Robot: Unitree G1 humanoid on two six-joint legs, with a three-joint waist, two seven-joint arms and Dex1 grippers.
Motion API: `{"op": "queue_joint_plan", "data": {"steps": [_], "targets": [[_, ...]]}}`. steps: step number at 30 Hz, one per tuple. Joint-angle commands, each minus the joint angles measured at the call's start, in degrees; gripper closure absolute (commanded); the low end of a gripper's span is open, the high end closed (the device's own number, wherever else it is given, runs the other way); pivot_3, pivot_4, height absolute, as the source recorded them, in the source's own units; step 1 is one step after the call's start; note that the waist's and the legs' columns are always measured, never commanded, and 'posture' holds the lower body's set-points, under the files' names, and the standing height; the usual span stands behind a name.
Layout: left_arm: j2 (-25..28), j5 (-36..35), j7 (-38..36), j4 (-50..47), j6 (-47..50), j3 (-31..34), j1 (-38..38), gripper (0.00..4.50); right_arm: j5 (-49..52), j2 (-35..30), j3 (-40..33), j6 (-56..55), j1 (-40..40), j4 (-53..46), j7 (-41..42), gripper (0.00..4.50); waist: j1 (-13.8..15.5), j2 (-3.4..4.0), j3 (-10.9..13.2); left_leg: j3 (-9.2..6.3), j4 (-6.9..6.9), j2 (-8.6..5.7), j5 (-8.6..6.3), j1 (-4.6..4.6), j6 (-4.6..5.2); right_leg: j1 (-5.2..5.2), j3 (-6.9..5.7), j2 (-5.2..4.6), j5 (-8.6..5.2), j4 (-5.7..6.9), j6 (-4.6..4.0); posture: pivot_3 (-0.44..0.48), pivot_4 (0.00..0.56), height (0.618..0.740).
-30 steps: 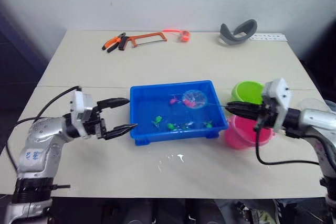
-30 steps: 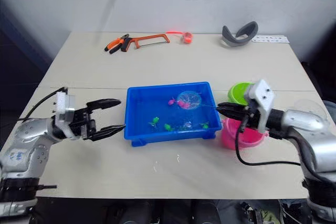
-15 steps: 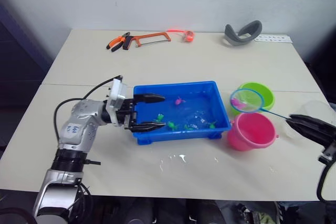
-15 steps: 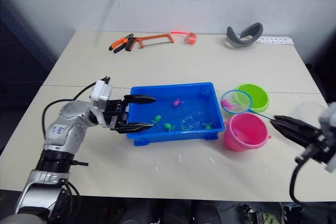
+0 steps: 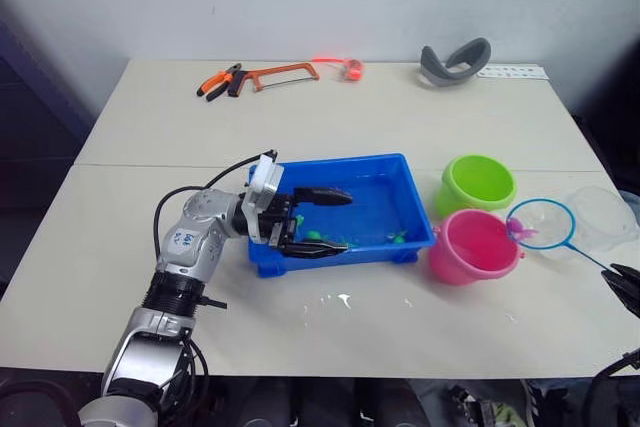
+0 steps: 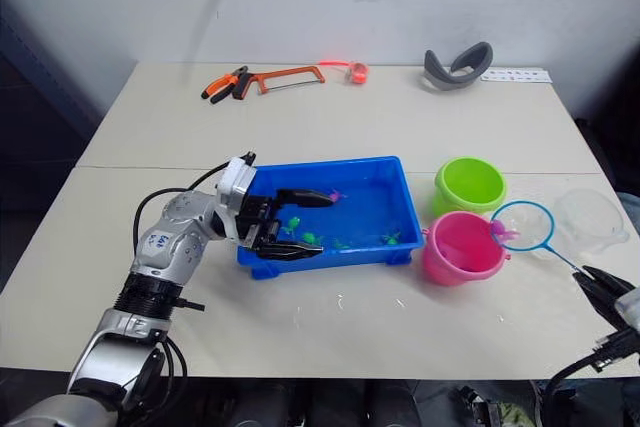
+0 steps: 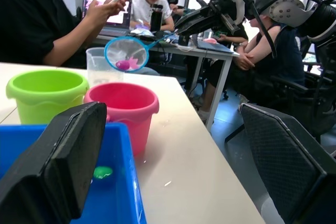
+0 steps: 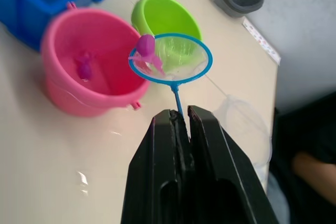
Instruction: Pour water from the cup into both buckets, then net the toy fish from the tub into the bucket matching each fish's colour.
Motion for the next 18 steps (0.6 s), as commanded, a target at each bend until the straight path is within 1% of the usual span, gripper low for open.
{"op": "queue_joint_plan", "data": {"steps": [1, 6, 9, 13, 15, 18], "targets": [[-0.5, 0.28, -0.44, -0.1, -1.12, 0.47, -1.16, 0.08, -7.65, -1.99, 0.77, -12.43, -0.92, 4.4, -2.86, 4.5, 0.13, 0.0, 0.0, 0.0, 0.0, -0.02, 0.0, 0.0, 0.0, 0.0, 0.0, -0.01, 0.0, 0.0, 0.0, 0.0, 0.15, 0.74], [-0.91, 0.71, 0.41, -0.67, -1.1, 0.63, -0.83, 0.08, -14.48, -4.38, 2.19, -27.03, -1.05, 9.48, -4.63, 4.5, 0.12, 0.0, 0.0, 0.0, 0.01, -0.02, 0.01, 0.0, 0.0, 0.01, 0.0, 0.0, 0.0, 0.0, 0.01, 0.0, 0.15, 0.74], [-1.67, 1.66, 1.79, -0.95, -1.37, 0.11, -0.64, 0.08, -13.73, -5.44, 2.69, -32.81, -0.56, 12.16, -4.0, 4.5, 0.12, 0.0, 0.0, 0.0, 0.01, -0.01, 0.01, 0.0, 0.0, 0.02, 0.0, 0.01, 0.0, 0.01, 0.01, 0.0, 0.15, 0.74], [-2.94, 1.68, 3.66, -2.12, -0.58, 0.12, -0.33, 0.08, -20.16, -7.28, 3.17, -42.91, 0.22, 16.55, -6.07, 4.5, 0.12, 0.0, 0.0, 0.0, 0.03, -0.02, 0.02, 0.0, 0.02, 0.05, -0.01, -0.02, 0.0, -0.01, 0.01, 0.0, 0.15, 0.74], [-2.86, 1.79, 3.88, -2.38, -0.49, 0.22, -0.21, 0.08, -25.11, -8.23, 2.72, -48.72, -0.34, 18.84, -8.75, 4.5, 0.05, 0.0, 0.0, 0.0, 0.03, -0.01, 0.02, 0.01, 0.01, 0.04, 0.0, -0.01, 0.0, -0.02, 0.01, 0.0, 0.15, 0.74], [-2.58, 1.89, 4.19, -2.5, -0.45, 0.38, -0.12, 0.08, -29.83, -8.68, 1.84, -55.89, -0.84, 21.23, -12.67, 4.5, 0.05, 0.0, 0.0, 0.0, 0.02, 0.0, 0.03, 0.04, 0.0, 0.04, 0.0, -0.01, -0.01, -0.03, 0.0, 0.0, 0.15, 0.74]]}}
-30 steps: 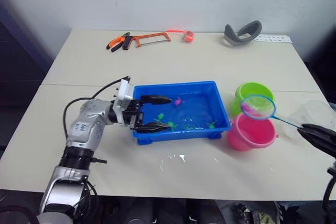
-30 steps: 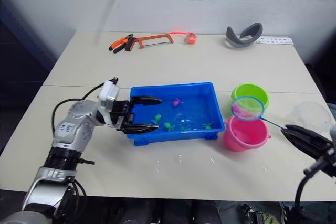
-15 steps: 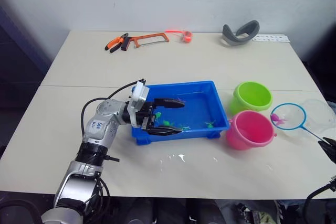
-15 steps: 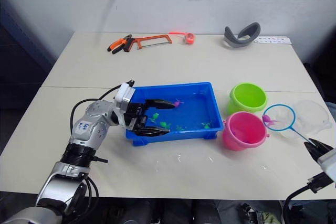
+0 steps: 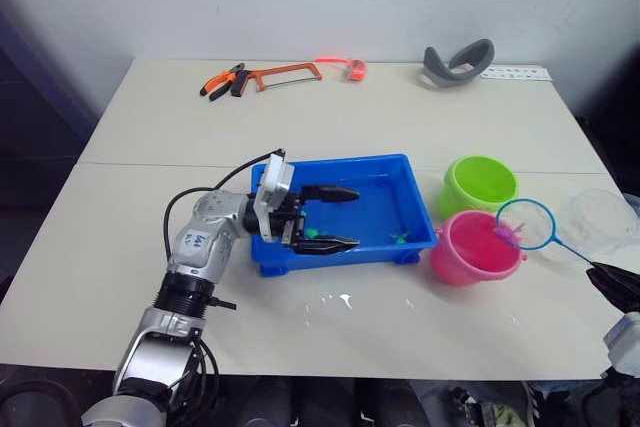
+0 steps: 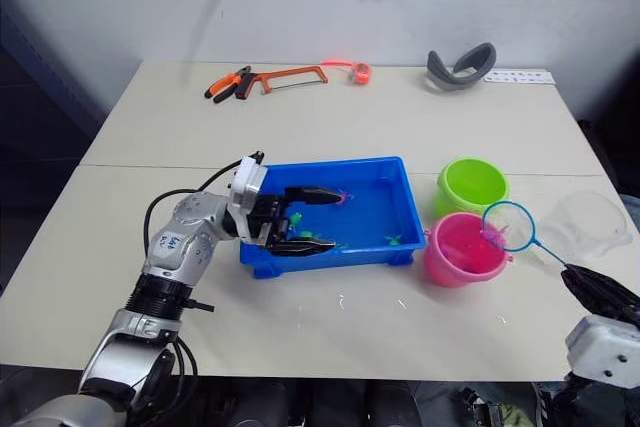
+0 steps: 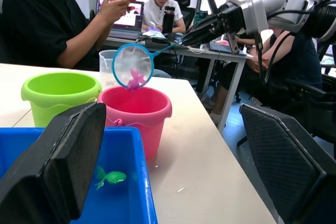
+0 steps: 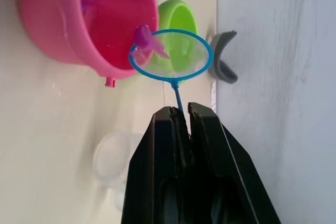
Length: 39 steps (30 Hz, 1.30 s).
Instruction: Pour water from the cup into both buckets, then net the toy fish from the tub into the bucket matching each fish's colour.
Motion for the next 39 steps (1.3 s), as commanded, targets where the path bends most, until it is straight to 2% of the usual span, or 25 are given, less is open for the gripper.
{"op": "queue_joint_plan", "data": {"steps": [1, 4, 7, 10, 12, 14, 16, 21, 22, 26, 30, 34, 39], "targets": [[0.38, 0.03, 0.39, -2.15, -0.1, 0.42, -0.03, 0.08, -6.11, -0.8, -2.69, -9.59, -0.61, 2.27, -5.83, 4.5, 0.02, 0.0, 0.0, -0.01, 0.0, 0.0, 0.01, 0.0, -0.01, 0.0, 0.0, 0.0, 0.0, 0.0, 0.0, 0.0, 0.15, 0.74], [0.61, 0.26, 0.63, -2.13, -0.61, 0.59, 0.14, 0.08, -11.04, -0.66, -4.17, -14.37, -1.76, 3.23, -10.18, 4.5, 0.03, 0.0, 0.0, 0.0, 0.0, 0.0, 0.01, 0.0, -0.02, 0.0, 0.0, -0.01, 0.0, 0.0, -0.01, 0.0, 0.15, 0.74], [0.86, 0.29, 0.84, -2.33, -0.86, 0.79, 0.38, 0.08, -10.88, -0.72, -3.75, -14.37, -1.78, 4.04, -11.81, 4.5, 0.04, 0.0, 0.0, 0.0, 0.01, 0.0, 0.02, 0.01, -0.04, 0.0, 0.01, 0.0, -0.01, 0.0, -0.01, 0.0, 0.15, 0.74], [1.57, 0.03, 1.29, -2.73, -1.11, 1.8, 0.84, 0.08, 2.53, -0.37, 0.73, -2.79, -2.66, 2.46, -9.74, 4.5, -0.09, 0.0, 0.0, -0.01, 0.01, 0.01, 0.03, 0.01, -0.04, 0.01, 0.01, 0.01, -0.01, 0.0, -0.01, 0.0, 0.15, 0.74], [2.86, -1.1, 1.52, -3.41, -0.7, 3.77, 1.63, 0.08, 21.53, -1.74, 6.97, 13.01, -1.35, -3.96, -5.89, 4.5, -0.12, 0.0, 0.0, -0.03, 0.03, 0.03, 0.03, 0.02, -0.03, 0.03, 0.01, -0.02, -0.01, 0.01, -0.02, 0.0, 0.15, 0.74], [4.21, -2.25, 2.02, -4.36, -0.24, 5.89, 2.81, 0.08, 37.56, -4.78, 11.45, 25.99, -0.25, -10.28, -2.54, 4.5, -0.34, 0.02, 0.01, -0.06, 0.04, 0.15, 0.03, 0.03, -0.04, 0.04, 0.05, -0.17, -0.01, 0.02, -0.05, 0.0, 0.15, 0.74], [5.67, -2.49, 3.0, -5.45, -0.61, 8.1, 4.46, 0.08, 46.18, -9.57, 14.64, 36.62, -2.11, -14.53, -1.3, 4.5, -0.42, 0.02, 0.01, -0.11, 0.06, 0.31, 0.03, 0.05, -0.09, 0.04, 0.0, -0.16, -0.07, 0.07, -0.18, 0.0, 0.15, 0.74], [9.39, -2.91, 7.77, -8.95, -0.69, 14.43, 9.91, 0.08, 59.56, -18.34, 25.64, 58.29, -19.16, -16.3, -7.97, 4.5, -0.89, 0.0, 0.01, -0.16, 0.11, 0.34, 0.02, 0.07, -0.08, 0.04, -0.05, -0.22, -0.06, 0.1, -0.23, 0.0, 0.15, 0.74], [10.26, -2.89, 8.48, -9.7, -0.75, 15.61, 11.31, 0.08, 62.4, -19.39, 30.3, 64.24, -25.72, -15.47, -10.09, 4.5, -0.89, 0.0, 0.01, -0.19, 0.1, 0.33, 0.02, 0.06, -0.08, 0.02, -0.08, -0.27, -0.07, 0.1, -0.24, 0.0, 0.15, 0.74], [14.05, -2.52, 11.43, -12.99, -0.82, 21.09, 18.5, 0.08, 65.21, -20.19, 41.6, 79.04, -42.33, -12.52, -14.48, 4.5, -0.61, -0.02, 0.03, -0.27, 0.06, 0.29, -0.01, -0.07, -0.11, -0.07, -0.25, -0.39, -0.1, 0.01, -0.28, 0.0, 0.15, 0.74], [15.27, -2.6, 14.45, -16.91, -1.47, 24.37, 24.2, 0.08, 64.38, -17.34, 51.47, 91.53, -58.59, -6.07, -15.3, 4.5, -0.47, -0.03, 0.04, -0.28, 0.09, 0.21, -0.06, -0.2, -0.04, -0.12, -0.33, -0.53, -0.1, -0.07, -0.28, 0.0, 0.15, 0.74], [14.9, -2.6, 15.81, -18.9, -2.18, 24.4, 26.15, 0.08, 64.26, -16.3, 55.86, 99.04, -66.3, -2.03, -11.29, 4.5, 0.03, -0.05, 0.05, -0.42, 0.1, -0.03, -0.05, -0.31, 0.05, -0.11, -0.49, -0.77, -0.09, -0.11, -0.25, 0.0, 0.15, 0.74], [15.01, -2.68, 15.85, -20.02, -3.0, 24.03, 27.89, 0.08, 64.5, -15.97, 57.59, 103.51, -70.51, 0.01, -4.6, 4.5, -0.29, -0.05, 0.05, -0.42, 0.05, -0.06, -0.09, -0.37, 0.12, -0.1, -0.55, -0.77, -0.06, -0.02, -0.2, 0.0, 0.15, 0.74]]}}
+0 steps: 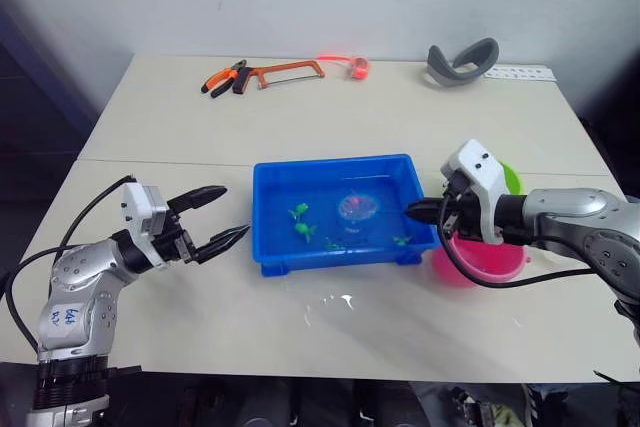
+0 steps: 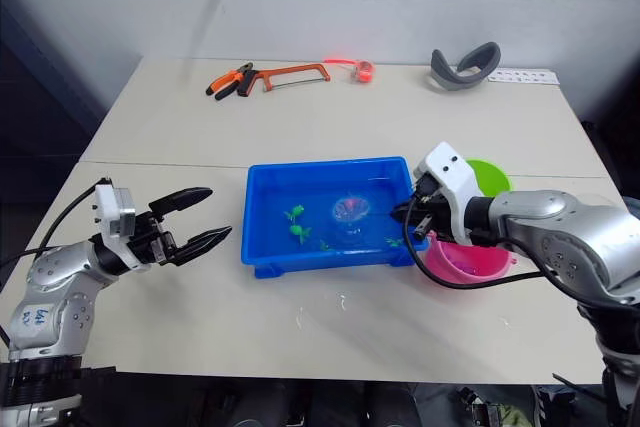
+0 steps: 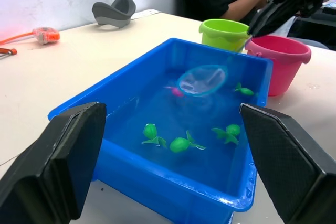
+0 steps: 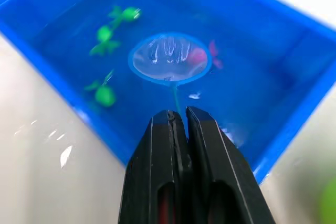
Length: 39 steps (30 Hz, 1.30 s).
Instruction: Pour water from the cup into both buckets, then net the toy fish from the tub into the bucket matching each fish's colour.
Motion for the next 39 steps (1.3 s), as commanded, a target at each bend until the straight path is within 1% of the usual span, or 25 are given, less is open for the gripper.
{"op": "queue_joint_plan", "data": {"steps": [1, 4, 7, 11, 14, 16, 19, 22, 24, 27, 29, 32, 36, 39], "targets": [[0.65, -1.07, -0.49, -1.91, -1.49, 0.44, 1.02, 0.08, 0.42, -0.12, -0.61, 2.98, -2.39, 0.8, 3.91, 4.5, -0.01, 0.0, 0.0, 0.0, 0.0, 0.0, 0.0, 0.0, 0.0, 0.0, -0.02, 0.0, 0.0, 0.0, 0.0, 0.0, 0.15, 0.74], [1.05, -0.93, -1.31, -1.61, -1.79, -0.02, 1.42, 0.08, -0.78, -0.46, 0.79, 6.16, -3.67, 1.63, 5.34, 4.5, -0.02, 0.0, 0.0, 0.04, 0.0, 0.01, 0.0, -0.01, 0.0, 0.0, -0.07, 0.03, 0.0, 0.04, 0.01, 0.0, 0.15, 0.74], [1.43, -0.75, -2.01, -1.27, -1.63, -0.71, 1.03, 0.08, -3.64, 1.5, 2.19, 8.52, -4.86, 3.26, 3.54, 4.5, -0.13, 0.0, 0.0, 0.04, 0.01, 0.01, 0.01, 0.0, -0.01, 0.0, -0.06, 0.02, 0.01, 0.04, 0.02, 0.0, 0.15, 0.74], [1.85, -0.7, -2.36, -1.27, -1.29, -1.62, 0.21, 0.08, -7.82, 4.22, 2.91, 8.86, -5.84, 5.22, 1.57, 4.5, -0.14, 0.01, 0.0, 0.05, 0.01, 0.01, 0.01, -0.01, -0.01, -0.02, -0.06, 0.02, 0.01, 0.07, 0.02, 0.0, 0.15, 0.74], [2.01, -0.8, -1.55, -2.08, -0.15, -2.8, -1.24, 0.08, -11.67, 6.24, 3.43, 6.41, -5.65, 6.26, 0.46, 4.5, -0.12, 0.01, 0.0, 0.04, 0.0, -0.01, 0.01, -0.02, -0.02, -0.03, -0.07, 0.02, 0.01, 0.06, 0.02, 0.0, 0.15, 0.74], [1.9, -0.75, -0.85, -2.52, 0.65, -3.59, -2.17, 0.08, -14.03, 7.55, 3.04, 1.73, -4.42, 5.96, 1.06, 4.5, -0.12, 0.01, 0.0, 0.05, 0.01, -0.01, 0.01, -0.04, -0.02, -0.03, -0.1, 0.03, 0.01, 0.06, 0.03, 0.0, 0.15, 0.74], [1.74, -0.79, 0.08, -3.23, 1.86, -4.64, -3.23, 0.08, -16.23, 8.31, 1.97, -3.62, -1.65, 4.89, 2.53, 4.5, -0.05, 0.0, 0.0, 0.07, 0.0, -0.02, 0.01, -0.04, -0.02, -0.03, -0.1, 0.06, 0.01, 0.07, 0.05, 0.0, 0.15, 0.74], [1.72, -0.97, 0.59, -3.61, 2.75, -5.28, -3.7, 0.08, -17.92, 8.94, 0.32, -11.22, 2.25, 3.49, 5.05, 4.5, 0.04, 0.0, 0.0, 0.08, -0.01, -0.02, 0.01, -0.08, -0.02, -0.03, -0.15, 0.09, 0.02, 0.03, 0.09, 0.0, 0.15, 0.74], [1.51, -0.94, 0.88, -3.77, 3.44, -5.95, -4.28, 0.08, -18.01, 8.58, -2.37, -14.05, 6.69, 1.49, 6.03, 4.5, 0.08, 0.0, 0.0, 0.11, -0.01, -0.02, 0.01, -0.08, -0.02, -0.05, -0.14, 0.11, 0.03, 0.04, 0.12, 0.0, 0.15, 0.74], [1.28, -0.88, 0.9, -3.36, 3.86, -6.56, -5.15, 0.08, -18.19, 9.66, -6.86, -21.23, 12.47, -0.78, 7.56, 4.5, 0.12, 0.0, 0.0, 0.12, 0.0, -0.02, 0.02, -0.08, -0.02, -0.04, -0.14, 0.12, 0.03, 0.05, 0.12, 0.0, 0.15, 0.74], [0.99, -1.03, 0.79, -2.81, 3.97, -6.87, -5.66, 0.08, -18.52, 9.77, -9.14, -22.91, 15.87, -1.8, 7.24, 4.5, 0.28, -0.01, 0.0, 0.12, 0.02, -0.02, 0.03, -0.08, -0.02, -0.04, -0.12, 0.12, 0.04, 0.06, 0.14, 0.0, 0.15, 0.74], [0.75, -1.3, 0.11, -2.09, 4.15, -7.53, -6.33, 0.08, -18.37, 10.46, -13.13, -27.97, 21.78, -4.2, 8.95, 4.5, 0.27, -0.01, 0.0, 0.11, 0.01, -0.03, 0.04, -0.08, -0.02, 0.0, -0.13, 0.14, 0.07, 0.02, 0.18, 0.0, 0.15, 0.74], [0.18, -1.7, -1.59, -0.98, 4.37, -8.81, -8.34, 0.08, -15.67, 12.16, -21.7, -34.2, 29.01, -8.35, 11.63, 4.5, 0.31, 0.0, 0.0, 0.11, 0.0, -0.02, 0.04, -0.06, -0.02, 0.0, -0.08, 0.18, 0.07, 0.03, 0.19, 0.0, 0.15, 0.74], [-0.82, -1.59, -3.19, 0.41, 4.19, -10.78, -11.02, 0.08, -15.99, 11.77, -27.7, -37.87, 35.52, -10.96, 14.44, 4.5, 0.5, 0.0, 0.0, 0.14, 0.0, -0.02, 0.04, -0.04, -0.01, 0.01, -0.05, 0.2, 0.07, 0.04, 0.19, 0.0, 0.15, 0.74]]}}
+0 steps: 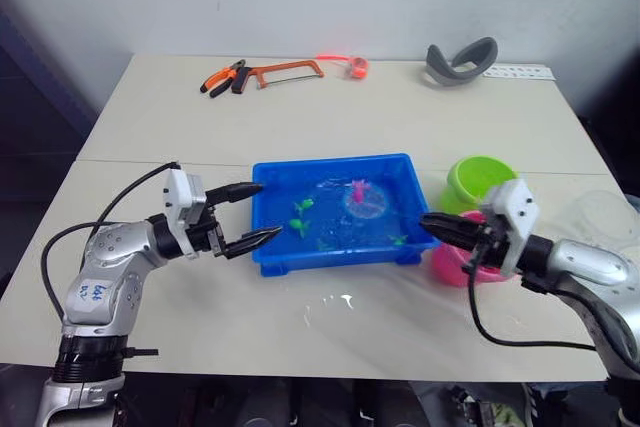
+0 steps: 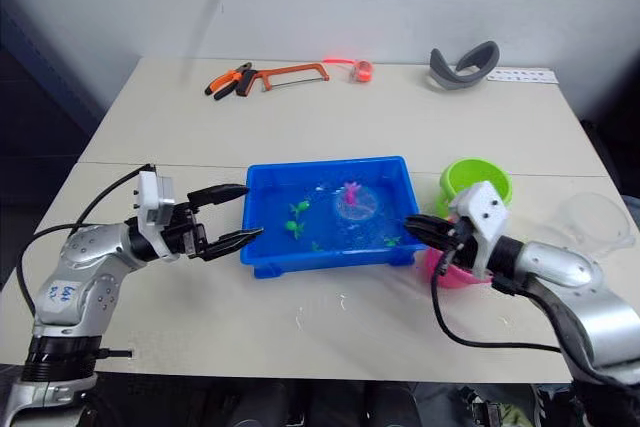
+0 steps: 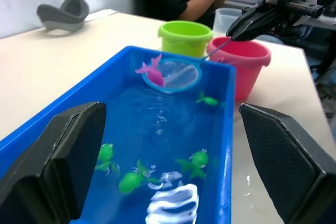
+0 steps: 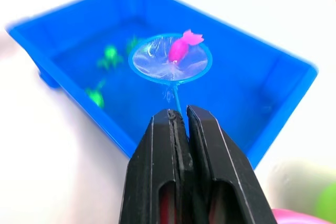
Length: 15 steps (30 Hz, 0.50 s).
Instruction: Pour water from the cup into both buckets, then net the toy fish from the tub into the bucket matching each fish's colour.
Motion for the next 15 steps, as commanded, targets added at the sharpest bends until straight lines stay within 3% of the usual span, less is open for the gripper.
{"op": "queue_joint_plan", "data": {"steps": [1, 15], "targets": [[-0.77, -1.28, -2.02, 0.41, -0.48, -1.5, -2.81, 0.08, 0.93, -0.5, -7.67, -4.74, 5.29, -4.59, 3.01, 4.5, 0.14, -0.01, 0.0, -0.03, 0.0, -0.01, 0.0, 0.0, 0.0, 0.01, -0.01, 0.0, 0.0, -0.01, 0.0, 0.0, 0.15, 0.74], [-7.53, -2.71, -9.85, 6.41, 0.71, -8.16, -11.48, 0.08, 3.39, 8.48, -34.69, -16.18, 30.03, -11.03, 7.44, 4.5, 0.11, 0.0, 0.0, 0.1, -0.01, 0.06, 0.01, 0.18, 0.0, 0.1, 0.28, 0.5, 0.01, 0.04, 0.02, 0.0, 0.15, 0.74]]}}
